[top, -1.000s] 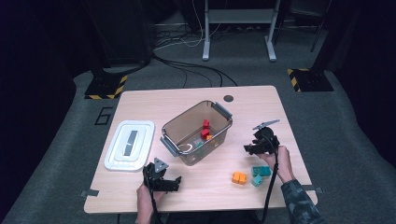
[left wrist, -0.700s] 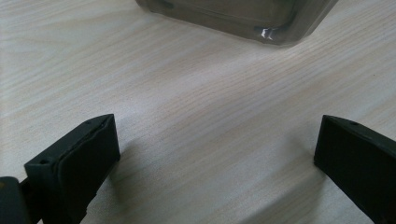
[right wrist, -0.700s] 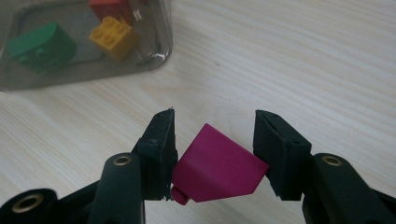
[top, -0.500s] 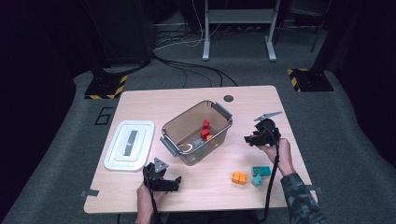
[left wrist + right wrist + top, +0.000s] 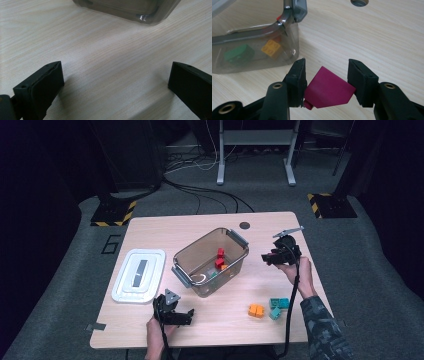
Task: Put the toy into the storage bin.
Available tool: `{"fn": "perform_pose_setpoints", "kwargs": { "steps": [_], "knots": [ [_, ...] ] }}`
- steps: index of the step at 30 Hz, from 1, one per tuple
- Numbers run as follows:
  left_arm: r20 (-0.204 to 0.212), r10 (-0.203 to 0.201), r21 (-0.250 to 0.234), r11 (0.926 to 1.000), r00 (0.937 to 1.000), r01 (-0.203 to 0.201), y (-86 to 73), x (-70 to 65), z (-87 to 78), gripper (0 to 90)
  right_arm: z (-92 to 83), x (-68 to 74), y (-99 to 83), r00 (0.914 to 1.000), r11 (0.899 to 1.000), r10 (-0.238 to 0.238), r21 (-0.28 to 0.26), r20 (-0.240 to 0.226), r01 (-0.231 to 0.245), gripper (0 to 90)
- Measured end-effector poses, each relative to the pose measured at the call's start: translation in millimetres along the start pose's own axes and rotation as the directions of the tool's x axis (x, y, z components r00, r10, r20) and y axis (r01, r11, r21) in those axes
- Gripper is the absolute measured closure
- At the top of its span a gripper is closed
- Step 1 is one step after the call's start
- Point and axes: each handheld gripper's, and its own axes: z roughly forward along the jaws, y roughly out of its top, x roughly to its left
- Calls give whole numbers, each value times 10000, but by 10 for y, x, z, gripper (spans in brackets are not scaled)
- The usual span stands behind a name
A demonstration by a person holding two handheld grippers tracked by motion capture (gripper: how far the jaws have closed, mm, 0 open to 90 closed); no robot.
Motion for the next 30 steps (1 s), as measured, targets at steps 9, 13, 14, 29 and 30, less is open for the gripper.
{"fn": "perform_pose_setpoints", "kwargs": {
  "steps": [9,13,14,29,30],
  "knots": [
    [12,0,3,10000,10000,0,0,0,0,0,-40,-6,134,10000,9998,-28,-178,59,29,490],
    [3,3,-2,10000,10000,-3,0,1,0,0,-68,-10,198,9999,9995,85,-307,113,-81,490],
    [8,10,8,10000,10000,-10,0,1,0,0,-73,-12,216,9999,9995,35,-325,124,-31,490],
    [3,-22,-14,10000,10000,22,0,-1,1,0,-138,32,524,9995,9973,-157,-710,270,176,490],
    [-6,-4,-20,10000,10000,4,0,1,2,0,-142,37,544,9993,9969,-239,-738,275,259,490]
  ]
}}
